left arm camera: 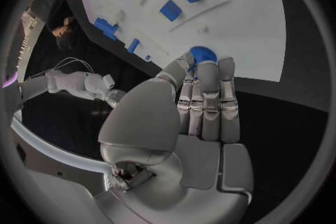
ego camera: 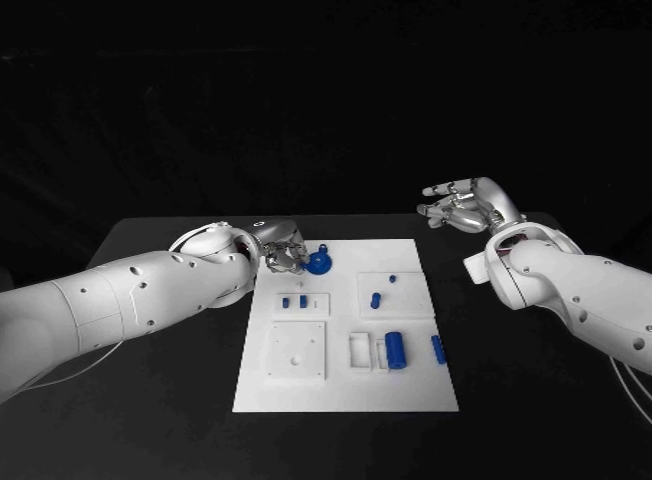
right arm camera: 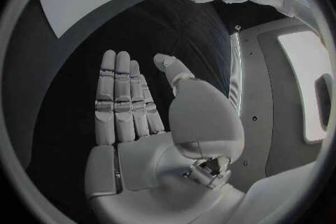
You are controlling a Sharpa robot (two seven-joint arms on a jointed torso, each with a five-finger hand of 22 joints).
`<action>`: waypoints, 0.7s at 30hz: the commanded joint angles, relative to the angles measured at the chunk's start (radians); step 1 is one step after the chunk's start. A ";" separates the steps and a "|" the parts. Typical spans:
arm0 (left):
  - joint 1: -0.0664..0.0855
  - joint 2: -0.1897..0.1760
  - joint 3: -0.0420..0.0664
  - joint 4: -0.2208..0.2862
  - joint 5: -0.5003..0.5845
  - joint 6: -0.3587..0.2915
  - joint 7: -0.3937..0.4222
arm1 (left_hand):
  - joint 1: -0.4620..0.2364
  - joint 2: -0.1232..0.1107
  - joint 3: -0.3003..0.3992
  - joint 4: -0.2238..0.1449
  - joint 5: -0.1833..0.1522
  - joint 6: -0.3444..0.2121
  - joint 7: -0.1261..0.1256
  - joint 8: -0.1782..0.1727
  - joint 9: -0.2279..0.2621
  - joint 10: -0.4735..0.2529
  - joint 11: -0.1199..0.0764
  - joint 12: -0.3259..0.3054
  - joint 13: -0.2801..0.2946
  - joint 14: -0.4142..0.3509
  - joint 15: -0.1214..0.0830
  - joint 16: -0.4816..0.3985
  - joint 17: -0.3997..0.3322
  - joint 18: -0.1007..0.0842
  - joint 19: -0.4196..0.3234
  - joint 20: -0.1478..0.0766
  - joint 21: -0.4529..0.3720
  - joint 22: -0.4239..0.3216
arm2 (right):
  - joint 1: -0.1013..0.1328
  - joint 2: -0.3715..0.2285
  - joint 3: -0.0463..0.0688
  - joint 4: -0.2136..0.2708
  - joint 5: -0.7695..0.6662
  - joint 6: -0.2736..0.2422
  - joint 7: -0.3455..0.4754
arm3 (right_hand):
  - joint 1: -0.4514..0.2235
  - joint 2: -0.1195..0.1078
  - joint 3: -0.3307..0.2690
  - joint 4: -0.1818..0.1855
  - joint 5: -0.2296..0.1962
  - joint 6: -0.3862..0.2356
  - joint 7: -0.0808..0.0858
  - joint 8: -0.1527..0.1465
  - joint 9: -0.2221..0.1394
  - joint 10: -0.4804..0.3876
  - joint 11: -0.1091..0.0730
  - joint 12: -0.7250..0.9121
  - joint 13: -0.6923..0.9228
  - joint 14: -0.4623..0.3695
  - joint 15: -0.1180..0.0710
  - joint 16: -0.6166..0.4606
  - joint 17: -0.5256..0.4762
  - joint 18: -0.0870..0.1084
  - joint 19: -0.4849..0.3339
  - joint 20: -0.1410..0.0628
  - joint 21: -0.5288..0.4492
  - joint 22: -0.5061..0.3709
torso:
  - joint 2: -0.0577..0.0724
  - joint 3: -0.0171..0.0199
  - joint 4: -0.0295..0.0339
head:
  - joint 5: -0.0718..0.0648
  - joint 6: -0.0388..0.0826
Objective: Assemble the parts on the task board
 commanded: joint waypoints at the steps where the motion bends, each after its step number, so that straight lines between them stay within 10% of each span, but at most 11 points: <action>1: 0.001 0.003 -0.005 -0.002 -0.022 0.037 -0.003 | 0.009 0.000 0.000 0.002 0.001 0.000 0.001 0.003 0.002 -0.001 -0.001 -0.004 -0.001 0.007 -0.001 -0.005 0.001 0.003 0.001 0.000 -0.005 0.022 | 0.000 0.000 0.001 0.002 -0.003 0.014 0.008 | -0.008 -0.001 0.005 0.003 0.005 -0.002 0.006 0.001 0.000 -0.001 0.003 -0.006 -0.001 -0.001 0.003 -0.006 0.000 -0.002 -0.001 0.004 0.007 -0.001 | 0.001 -0.0002 -0.0012 | 0.001 -0.001; 9: -0.006 0.008 -0.029 -0.013 -0.042 0.045 0.003 | 0.011 0.000 0.000 0.002 0.000 -0.001 0.001 0.003 0.001 -0.002 -0.001 -0.004 -0.001 0.006 -0.001 -0.006 0.002 0.003 -0.001 0.001 -0.005 0.022 | 0.000 0.000 0.001 0.002 -0.003 0.014 0.008 | -0.008 -0.001 0.005 0.003 0.005 -0.002 0.006 0.001 0.000 -0.001 0.003 -0.006 -0.001 -0.001 0.003 -0.006 0.000 -0.002 -0.001 0.004 0.007 -0.001 | 0.001 -0.0005 -0.0010 | 0.001 -0.003; 21: -0.014 0.005 -0.036 -0.016 -0.046 0.048 0.004 | 0.013 0.000 0.000 0.003 0.001 -0.001 0.002 0.003 0.002 -0.002 -0.001 -0.004 -0.001 0.006 -0.001 -0.007 0.003 0.004 -0.002 0.001 -0.004 0.022 | 0.000 -0.001 0.001 0.001 -0.003 0.014 0.009 | -0.008 -0.001 0.005 0.003 0.005 -0.002 0.006 0.001 0.000 -0.001 0.003 -0.006 -0.001 -0.001 0.003 -0.006 0.000 -0.002 -0.001 0.004 0.007 -0.001 | 0.001 -0.0006 -0.0010 | 0.001 -0.003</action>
